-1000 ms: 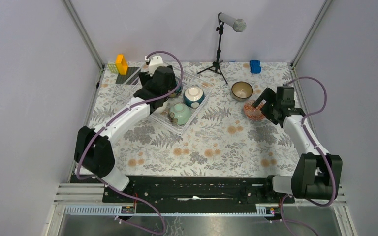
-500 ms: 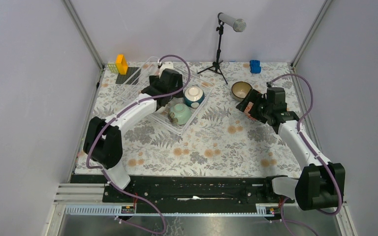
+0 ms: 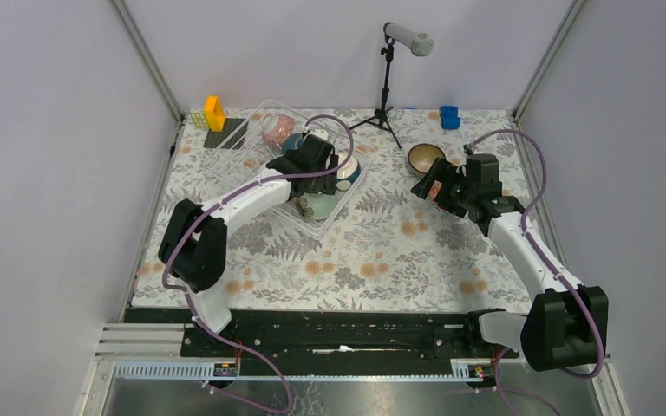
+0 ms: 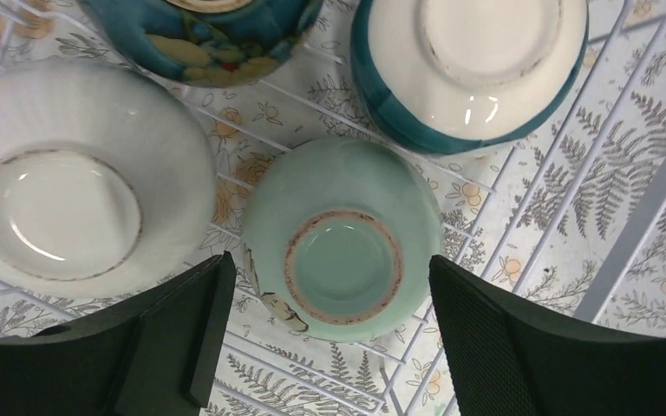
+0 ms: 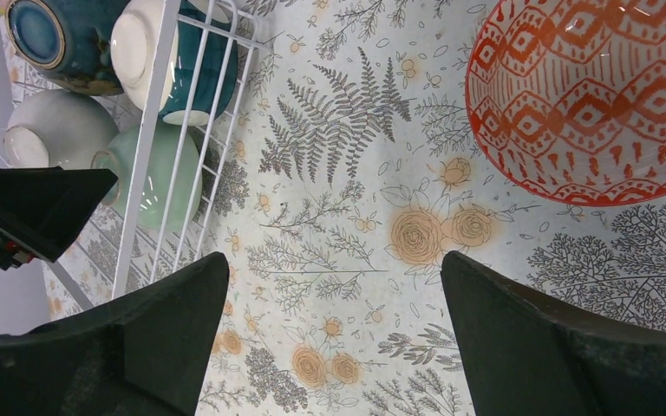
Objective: Unload the bowls from the dish rack
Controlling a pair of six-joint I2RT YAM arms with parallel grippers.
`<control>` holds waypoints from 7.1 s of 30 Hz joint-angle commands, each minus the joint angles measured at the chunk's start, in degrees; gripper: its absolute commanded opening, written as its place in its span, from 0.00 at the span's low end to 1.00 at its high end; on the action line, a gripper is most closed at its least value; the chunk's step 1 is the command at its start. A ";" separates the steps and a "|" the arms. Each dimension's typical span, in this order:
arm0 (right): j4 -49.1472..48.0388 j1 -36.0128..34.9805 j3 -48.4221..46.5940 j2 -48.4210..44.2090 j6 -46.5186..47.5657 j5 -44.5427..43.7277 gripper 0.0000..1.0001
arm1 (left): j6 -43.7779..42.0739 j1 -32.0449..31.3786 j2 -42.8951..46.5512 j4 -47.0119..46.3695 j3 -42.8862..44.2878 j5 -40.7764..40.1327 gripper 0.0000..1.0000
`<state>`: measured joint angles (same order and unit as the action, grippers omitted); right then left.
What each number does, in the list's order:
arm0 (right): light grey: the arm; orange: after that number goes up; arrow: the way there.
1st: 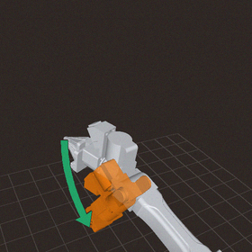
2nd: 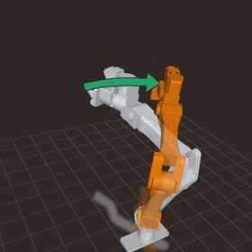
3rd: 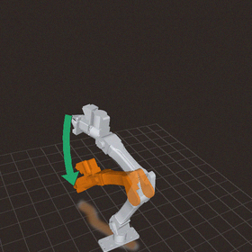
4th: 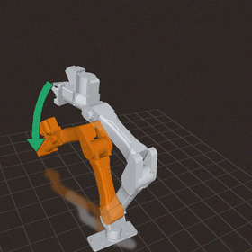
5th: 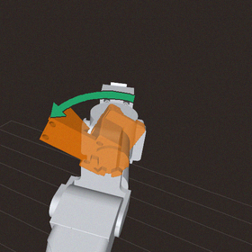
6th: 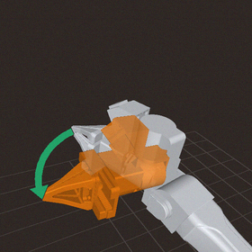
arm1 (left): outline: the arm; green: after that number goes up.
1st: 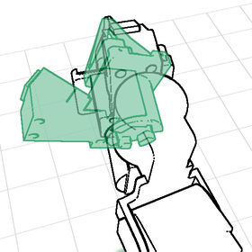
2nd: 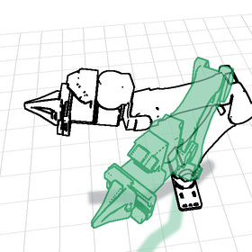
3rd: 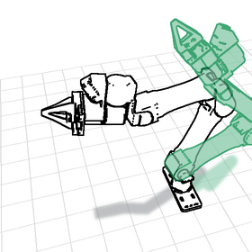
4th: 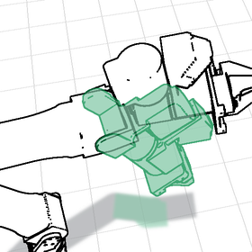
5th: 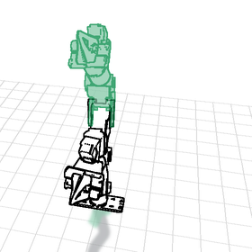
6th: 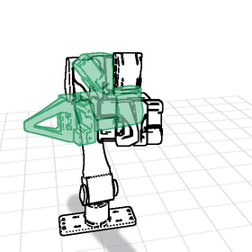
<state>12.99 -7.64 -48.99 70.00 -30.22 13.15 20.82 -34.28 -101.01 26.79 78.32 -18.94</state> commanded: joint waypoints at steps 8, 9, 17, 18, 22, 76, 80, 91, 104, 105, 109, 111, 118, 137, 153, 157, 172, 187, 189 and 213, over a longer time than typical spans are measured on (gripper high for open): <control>-1.30 -1.19 -1.57 0.01 1.20 1.18 1.00 | 1.58 -0.08 -3.32 -0.24 2.54 2.27 0.82; -1.30 -1.21 -1.55 0.05 1.17 1.26 1.00 | 1.66 -0.08 -3.58 -0.24 2.59 2.32 0.81; -1.32 -1.48 -1.87 0.19 0.98 1.37 1.00 | 2.40 0.08 -2.63 -0.33 2.23 0.95 0.56; -1.31 -1.56 -2.09 0.32 0.95 1.55 1.00 | 2.72 0.28 -2.07 -0.33 2.00 1.19 0.53; -1.22 -2.23 -3.36 1.16 0.48 2.12 1.00 | 3.38 1.86 0.97 -2.07 -0.18 4.77 0.45; 4.05 -24.43 -51.30 49.50 -6.20 10.74 0.90 | 17.62 20.07 18.33 -29.21 -22.95 35.90 0.40; 5.74 -24.44 -52.82 51.57 -6.47 11.82 0.90 | 17.59 20.04 17.97 -29.38 -23.11 36.14 0.39; -6.90 -24.41 -45.57 49.71 -16.51 22.43 0.74 | 17.54 20.31 18.41 -30.58 -24.20 36.12 0.39; -30.47 -23.88 -33.54 44.09 -30.58 29.35 0.39 | 21.54 20.83 22.62 -34.61 -27.17 37.35 0.39; -32.66 -23.77 -32.89 44.09 -31.83 29.96 0.38 | 21.88 20.83 22.74 -34.84 -27.17 37.85 0.39; -43.20 -23.78 -29.82 44.00 -37.38 32.17 0.31 | 22.74 21.13 23.45 -35.36 -27.36 38.45 0.39; -47.55 -23.76 -28.89 44.15 -39.80 32.89 0.27 | 23.13 21.18 24.09 -35.41 -27.53 38.38 0.42; -60.16 -23.82 -27.08 45.16 -47.09 33.71 0.06 | 25.09 21.86 27.52 -36.61 -28.73 38.32 0.61; -25.28 -23.85 -36.77 34.63 -17.64 24.01 0.00 | 20.93 22.81 36.67 -27.62 -28.39 29.12 0.79; 13.09 -23.88 -41.32 20.82 12.77 -13.34 0.00 | 19.81 22.72 38.34 -25.47 -28.84 28.57 0.82; 17.57 -23.90 -40.33 21.15 15.54 -19.75 0.00 | 19.57 22.71 38.05 -24.97 -28.50 28.39 0.83; 22.69 -23.84 -37.67 31.73 19.60 -33.88 0.03 | 19.79 22.69 37.93 -24.55 -28.76 28.85 0.84; 21.39 -23.83 -43.31 42.15 20.68 -42.37 0.10 | 18.64 22.68 37.62 -23.25 -28.58 27.27 0.85; 20.08 -23.87 -43.66 42.89 20.80 -42.19 0.11 | 18.64 22.70 37.12 -23.40 -28.58 27.42 0.85; 12.85 -23.99 -30.93 23.13 17.56 -30.08 0.57 | 18.42 22.68 31.60 -24.62 -28.72 28.45 0.86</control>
<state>29.65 -31.24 -83.20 100.62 -11.00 -21.12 39.86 -11.84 -68.45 4.62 49.36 8.95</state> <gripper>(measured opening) 0.547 0.860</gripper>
